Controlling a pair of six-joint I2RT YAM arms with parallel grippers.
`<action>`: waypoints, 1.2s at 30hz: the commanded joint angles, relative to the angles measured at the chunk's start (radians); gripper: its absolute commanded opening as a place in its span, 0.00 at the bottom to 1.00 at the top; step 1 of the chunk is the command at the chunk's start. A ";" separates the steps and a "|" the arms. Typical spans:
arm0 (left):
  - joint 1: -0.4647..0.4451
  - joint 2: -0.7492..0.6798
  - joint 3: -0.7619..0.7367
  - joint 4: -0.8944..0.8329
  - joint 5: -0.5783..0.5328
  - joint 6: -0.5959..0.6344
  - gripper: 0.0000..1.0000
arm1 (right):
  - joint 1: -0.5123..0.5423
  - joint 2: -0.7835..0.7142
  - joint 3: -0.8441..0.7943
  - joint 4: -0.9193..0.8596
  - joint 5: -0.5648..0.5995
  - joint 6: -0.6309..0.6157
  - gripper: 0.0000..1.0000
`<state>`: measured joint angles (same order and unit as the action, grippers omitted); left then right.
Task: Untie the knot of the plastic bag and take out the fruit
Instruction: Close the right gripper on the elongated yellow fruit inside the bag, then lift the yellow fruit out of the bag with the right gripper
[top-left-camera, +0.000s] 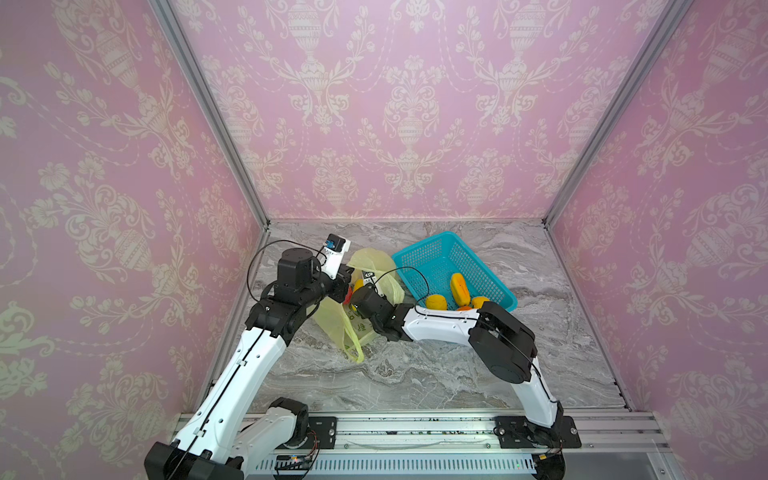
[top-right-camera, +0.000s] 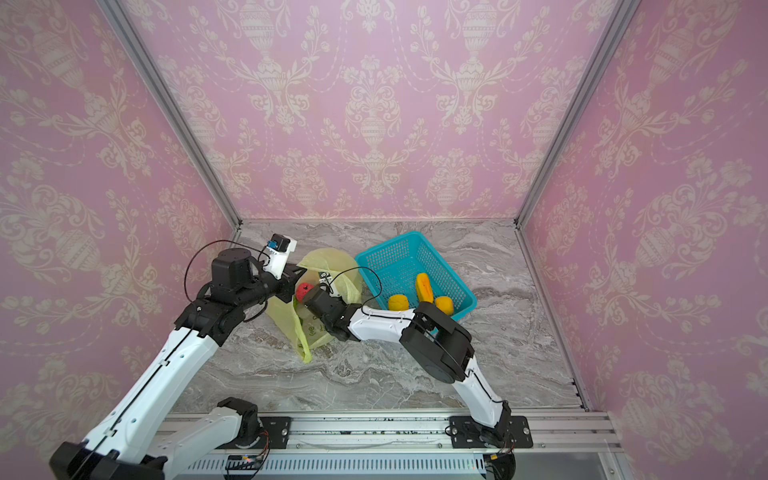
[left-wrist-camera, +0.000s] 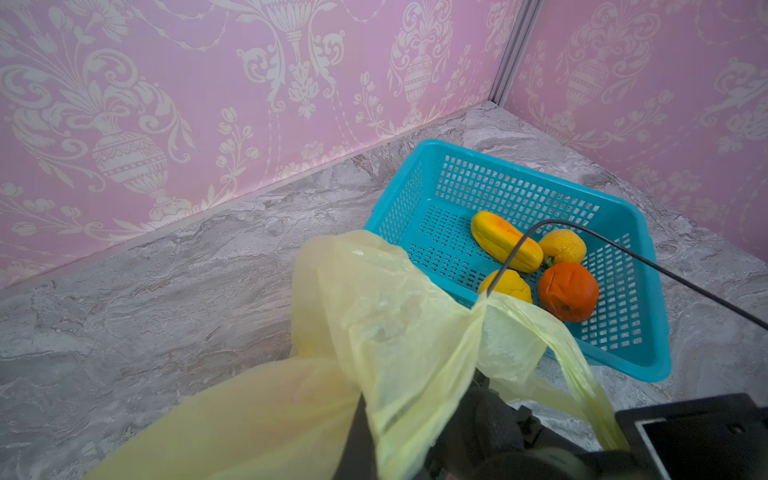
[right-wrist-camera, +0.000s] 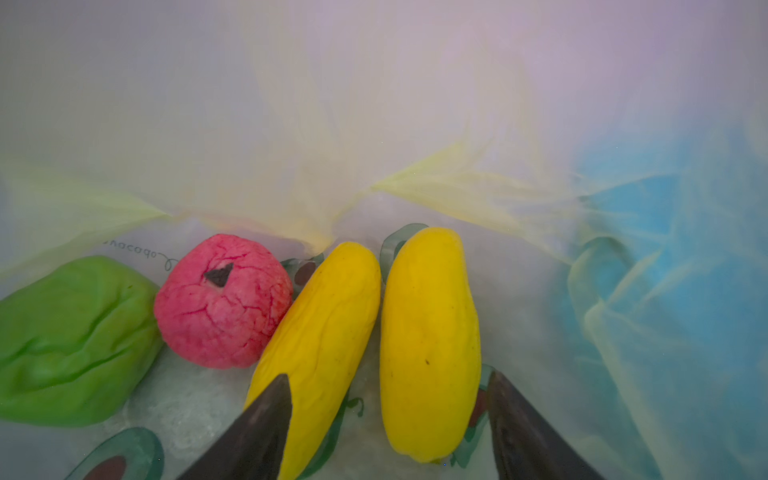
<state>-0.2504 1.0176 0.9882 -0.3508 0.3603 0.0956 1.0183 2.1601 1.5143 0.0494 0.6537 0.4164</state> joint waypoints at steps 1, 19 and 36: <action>0.005 0.007 -0.010 0.018 0.041 -0.007 0.00 | 0.009 0.053 0.064 -0.056 -0.063 -0.002 0.76; 0.006 0.009 -0.012 0.025 0.052 -0.010 0.00 | -0.038 0.222 0.261 -0.181 -0.184 0.026 0.63; 0.007 0.017 -0.009 0.001 -0.154 0.025 0.00 | -0.019 -0.158 -0.107 0.051 -0.219 -0.119 0.15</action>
<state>-0.2504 1.0306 0.9829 -0.3443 0.2787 0.0971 0.9871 2.1387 1.4754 -0.0071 0.4290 0.3668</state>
